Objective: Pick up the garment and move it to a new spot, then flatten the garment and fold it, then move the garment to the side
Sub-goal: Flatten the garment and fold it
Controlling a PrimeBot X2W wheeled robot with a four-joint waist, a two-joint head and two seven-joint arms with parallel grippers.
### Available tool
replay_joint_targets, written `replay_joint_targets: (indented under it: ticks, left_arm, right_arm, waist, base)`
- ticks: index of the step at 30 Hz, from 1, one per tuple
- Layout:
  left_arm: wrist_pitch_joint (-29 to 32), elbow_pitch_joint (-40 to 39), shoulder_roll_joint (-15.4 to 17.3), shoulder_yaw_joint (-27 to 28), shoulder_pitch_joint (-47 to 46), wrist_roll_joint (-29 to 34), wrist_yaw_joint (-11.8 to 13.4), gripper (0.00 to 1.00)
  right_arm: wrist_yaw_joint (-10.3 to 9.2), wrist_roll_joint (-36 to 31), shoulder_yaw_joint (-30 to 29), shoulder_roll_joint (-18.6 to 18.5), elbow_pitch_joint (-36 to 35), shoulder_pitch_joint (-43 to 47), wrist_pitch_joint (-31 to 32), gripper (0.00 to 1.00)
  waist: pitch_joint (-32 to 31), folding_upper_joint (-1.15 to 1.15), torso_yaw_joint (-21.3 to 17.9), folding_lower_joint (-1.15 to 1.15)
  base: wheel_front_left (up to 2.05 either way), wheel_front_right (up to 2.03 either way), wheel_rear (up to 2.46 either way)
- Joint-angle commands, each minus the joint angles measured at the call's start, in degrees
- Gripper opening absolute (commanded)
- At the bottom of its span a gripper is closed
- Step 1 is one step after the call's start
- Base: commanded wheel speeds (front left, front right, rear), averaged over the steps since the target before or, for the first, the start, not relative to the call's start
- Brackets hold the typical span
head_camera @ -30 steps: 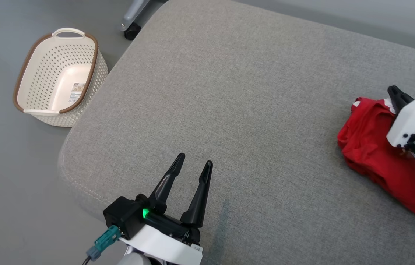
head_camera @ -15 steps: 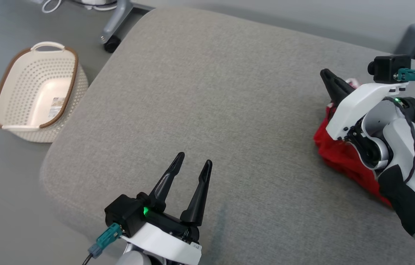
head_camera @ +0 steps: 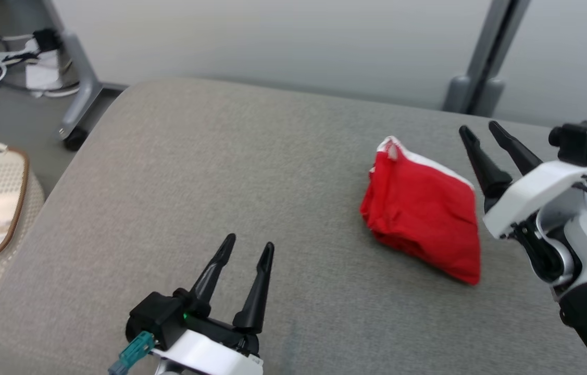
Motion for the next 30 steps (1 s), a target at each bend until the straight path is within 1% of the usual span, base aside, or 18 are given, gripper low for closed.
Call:
replay_joint_targets:
  ticks: [1, 2, 6, 10, 14, 18, 21, 24, 26, 30]
  left_arm:
    - [-0.04, -0.18, 0.42, 0.52, 0.6, -0.13, 0.51, 1.0]
    - [0.02, -0.69, 1.07, 1.21, 1.14, -0.3, 0.96, 1.0]
    - [0.19, -1.72, 2.14, 2.37, 2.09, -0.55, 1.7, 1.0]
    - [0.34, -2.74, 3.12, 3.34, 2.52, -0.84, 2.47, 1.0]
    - [0.22, -2.88, 3.51, 4.38, 2.9, -1.05, 3.14, 1.0]
    - [0.03, -2.32, 3.55, 5.82, 2.83, -0.44, 4.21, 1.0]
    - [-0.03, -1.76, 3.75, 6.99, 2.73, 0.56, 5.01, 1.0]
    - [-0.08, -1.34, 3.99, 8.46, 2.74, 1.46, 5.03, 1.0]
    - [-0.1, -1.17, 4.02, 9.6, 3.21, 2.16, 4.82, 1.0]
    - [-0.11, -1.02, 3.57, 11.46, 4.06, 3.49, 4.22, 1.0]
  right_arm:
    - [0.11, -0.34, -0.41, -0.25, -0.68, 1.35, -0.63, 1.0]
    - [0.11, -1.27, -1.93, -0.96, -2.81, 3.75, -1.14, 1.0]
    - [0.11, -4.1, -6.65, -1.7, -7.16, 9.7, -1.95, 1.0]
    - [0.11, -8.73, -13.28, -1.2, -11.95, 16.26, -2.79, 1.0]
    - [0.11, -13.36, -21.5, 1.81, -17.23, 24.04, -4.05, 1.0]
    - [0.11, -18.43, -29.15, 6.02, -22.26, 32.04, -4.64, 1.0]
    - [0.11, -21.84, -33.52, 9.17, -25.27, 37.62, -4.96, 1.0]
    - [0.11, -24.94, -36.27, 11.35, -28.1, 41.82, -5.43, 1.0]
    - [0.11, -26.86, -36.15, 12.19, -29.7, 43.85, -5.75, 1.0]
    - [0.11, -28.31, -36.49, 14.05, -31.39, 45.7, -5.62, 1.0]
  waist:
    - [-3.26, 0.0, -3.35, 0.0]
    - [-4.42, 0.0, -4.81, 0.0]
    - [-6.09, 0.0, -7.27, 0.0]
    - [-6.36, 0.0, -9.11, 0.0]
    - [-6.29, 0.0, -10.31, 0.0]
    - [-6.08, 0.0, -10.92, 0.0]
    - [-5.95, 0.0, -11.06, 0.0]
    - [-5.85, 0.0, -11.35, 0.0]
    - [-5.83, 0.0, -11.71, 0.0]
    - [-5.73, 0.0, -12.49, 0.0]
  base:
    - [0.0, 0.0, 0.0]
    - [0.0, 0.0, 0.0]
    - [0.0, 0.0, 0.0]
    - [0.0, 0.0, 0.0]
    - [0.0, 0.0, 0.0]
    - [0.0, 0.0, 0.0]
    - [0.0, 0.0, 0.0]
    - [0.0, 0.0, 0.0]
    - [0.0, 0.0, 0.0]
    - [0.0, 0.0, 0.0]
